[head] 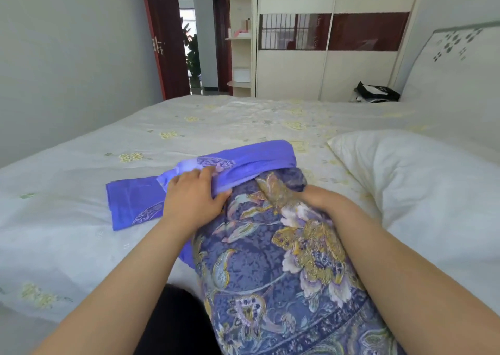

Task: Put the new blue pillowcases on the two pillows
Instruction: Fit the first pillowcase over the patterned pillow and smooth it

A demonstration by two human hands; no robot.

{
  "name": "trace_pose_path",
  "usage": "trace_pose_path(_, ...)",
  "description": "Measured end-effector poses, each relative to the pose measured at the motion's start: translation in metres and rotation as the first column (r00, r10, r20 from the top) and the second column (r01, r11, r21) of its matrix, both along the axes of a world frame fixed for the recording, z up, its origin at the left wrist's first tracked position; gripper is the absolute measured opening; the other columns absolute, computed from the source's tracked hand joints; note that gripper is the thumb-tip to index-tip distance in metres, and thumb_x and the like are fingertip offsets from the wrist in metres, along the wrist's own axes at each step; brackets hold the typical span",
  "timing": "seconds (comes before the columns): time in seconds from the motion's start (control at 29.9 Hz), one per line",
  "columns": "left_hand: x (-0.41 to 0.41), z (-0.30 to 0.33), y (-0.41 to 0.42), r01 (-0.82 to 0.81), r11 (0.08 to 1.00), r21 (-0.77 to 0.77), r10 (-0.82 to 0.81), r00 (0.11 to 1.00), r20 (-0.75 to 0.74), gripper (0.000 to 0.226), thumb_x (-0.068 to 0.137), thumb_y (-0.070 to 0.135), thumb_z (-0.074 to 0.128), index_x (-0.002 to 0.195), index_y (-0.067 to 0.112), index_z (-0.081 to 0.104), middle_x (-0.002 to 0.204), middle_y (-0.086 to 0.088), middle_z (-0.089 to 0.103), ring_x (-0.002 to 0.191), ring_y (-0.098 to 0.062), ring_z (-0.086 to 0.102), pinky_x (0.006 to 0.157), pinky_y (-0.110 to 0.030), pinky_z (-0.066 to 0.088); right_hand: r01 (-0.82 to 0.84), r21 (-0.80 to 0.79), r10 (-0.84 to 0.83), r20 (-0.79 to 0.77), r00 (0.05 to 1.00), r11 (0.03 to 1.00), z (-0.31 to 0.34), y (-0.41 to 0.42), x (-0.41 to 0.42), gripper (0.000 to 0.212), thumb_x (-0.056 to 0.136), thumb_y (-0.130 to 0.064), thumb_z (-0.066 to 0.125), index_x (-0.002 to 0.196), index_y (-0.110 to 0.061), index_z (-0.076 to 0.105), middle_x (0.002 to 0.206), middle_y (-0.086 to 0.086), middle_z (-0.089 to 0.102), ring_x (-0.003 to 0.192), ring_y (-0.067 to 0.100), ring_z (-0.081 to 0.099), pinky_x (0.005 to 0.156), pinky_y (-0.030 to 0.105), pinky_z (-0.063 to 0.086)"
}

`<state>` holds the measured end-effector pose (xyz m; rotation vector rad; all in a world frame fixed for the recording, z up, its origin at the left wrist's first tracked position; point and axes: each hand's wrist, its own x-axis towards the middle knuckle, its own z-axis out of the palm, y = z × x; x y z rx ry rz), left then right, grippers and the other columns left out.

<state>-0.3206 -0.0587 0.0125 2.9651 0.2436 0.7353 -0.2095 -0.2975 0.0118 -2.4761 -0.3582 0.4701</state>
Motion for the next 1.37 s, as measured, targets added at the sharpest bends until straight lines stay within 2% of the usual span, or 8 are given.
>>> trace_pose_path(0.1, 0.025, 0.029, -0.016, 0.257, 0.88, -0.4, -0.25, 0.966, 0.072, 0.068, 0.086, 0.059, 0.05, 0.141, 0.022, 0.037, 0.142, -0.004, 0.043, 0.131, -0.025, 0.038, 0.109, -0.039, 0.031, -0.02, 0.185, 0.034, -0.073, 0.997, 0.982, 0.007, -0.007, -0.008, 0.067, 0.08, -0.068, 0.053, 0.126, -0.02, 0.053, 0.124, 0.007, 0.059, 0.104, 0.02, 0.059, 0.091, 0.033, 0.045)
trace_pose_path(0.27, 0.049, 0.031, -0.043, 0.127, 0.967, -0.222, -0.162, 0.976, -0.146, 0.06, 0.09, 0.06, 0.042, 0.133, 0.019, 0.043, 0.132, -0.009, 0.05, 0.119, -0.029, 0.048, 0.094, -0.038, 0.042, -0.024, 0.174, 0.049, -0.137, 0.989, 0.984, 0.003, -0.042, -0.013, 0.11, 0.053, -0.093, 0.041, 0.14, -0.027, 0.041, 0.143, -0.004, 0.043, 0.128, 0.017, 0.043, 0.113, 0.037, 0.027)
trace_pose_path(0.43, 0.04, 0.005, -0.06, 0.119, 0.99, -0.077, -0.128, 0.985, -0.116, 0.033, 0.097, 0.044, 0.04, 0.098, 0.012, 0.047, 0.102, -0.013, 0.062, 0.093, -0.032, 0.057, 0.064, -0.032, 0.038, 0.016, 0.178, 0.037, -0.292, 0.956, 0.984, -0.026, -0.052, -0.028, 0.088, 0.07, -0.085, 0.035, 0.133, -0.026, 0.049, 0.152, 0.001, 0.03, 0.139, 0.02, 0.027, 0.115, 0.041, 0.02)
trace_pose_path(0.63, 0.015, 0.042, -0.056, 0.11, 0.923, -0.368, -0.058, 0.987, 0.148, 0.051, 0.093, 0.06, 0.03, 0.126, 0.023, 0.041, 0.103, -0.009, 0.063, 0.1, -0.031, 0.059, 0.075, -0.035, 0.041, 0.094, 0.162, -0.107, 0.069, 0.992, 0.982, 0.05, -0.022, -0.03, 0.049, 0.077, -0.047, 0.072, 0.102, -0.004, 0.069, 0.104, 0.012, 0.068, 0.081, 0.018, 0.058, 0.075, 0.024, 0.044)
trace_pose_path(0.9, 0.006, 0.047, -0.035, 0.434, 0.556, -0.709, -0.081, 0.877, 0.474, 0.073, 0.087, 0.061, 0.035, 0.149, 0.036, 0.005, 0.146, -0.002, 0.04, 0.13, -0.022, 0.043, 0.104, -0.033, 0.034, 0.261, -0.329, 0.153, 0.837, 0.525, 0.908, 0.195, 0.067, -0.072, 0.03, 0.084, -0.038, 0.064, 0.104, -0.017, 0.06, 0.096, 0.005, 0.062, 0.089, 0.029, 0.061, 0.065, 0.029, 0.039)
trace_pose_path(1.07, 0.023, 0.006, -0.02, 0.392, 0.196, -0.899, -0.188, 0.915, 0.357, 0.096, 0.066, 0.093, 0.016, 0.142, 0.034, 0.029, 0.125, 0.006, 0.059, 0.118, -0.014, 0.057, 0.104, -0.03, 0.04, 0.256, -0.34, 0.213, 0.883, 0.418, 0.905, 0.156, 0.092, -0.077, 0.036, 0.088, -0.011, 0.05, 0.123, -0.019, 0.053, 0.113, 0.01, 0.065, 0.105, 0.033, 0.062, 0.07, 0.032, 0.039)
trace_pose_path(1.24, 0.018, -0.045, 0.008, 0.0, 0.659, -0.752, -0.155, 0.979, -0.136, 0.045, 0.091, 0.059, 0.041, 0.082, 0.021, 0.065, 0.09, -0.003, 0.071, 0.096, -0.026, 0.064, 0.088, -0.038, 0.05, 0.071, -0.584, 0.295, 0.507, 0.81, 0.808, 0.03, 0.084, -0.074, 0.071, 0.088, -0.03, 0.055, 0.149, -0.029, 0.019, 0.124, 0.005, 0.061, 0.111, 0.028, 0.059, 0.086, 0.033, 0.044)
trace_pose_path(1.37, 0.011, -0.059, 0.016, 0.067, 0.738, -0.671, 0.127, 0.963, 0.237, 0.012, 0.091, 0.029, 0.055, 0.097, 0.02, 0.059, 0.102, -0.003, 0.059, 0.099, -0.026, 0.058, 0.08, -0.038, 0.049, -0.084, -0.646, 0.421, 0.387, 0.82, 0.758, 0.0, 0.093, -0.085, 0.078, 0.084, -0.057, 0.054, 0.147, -0.022, 0.024, 0.121, 0.006, 0.059, 0.109, 0.028, 0.058, 0.08, 0.034, 0.043)
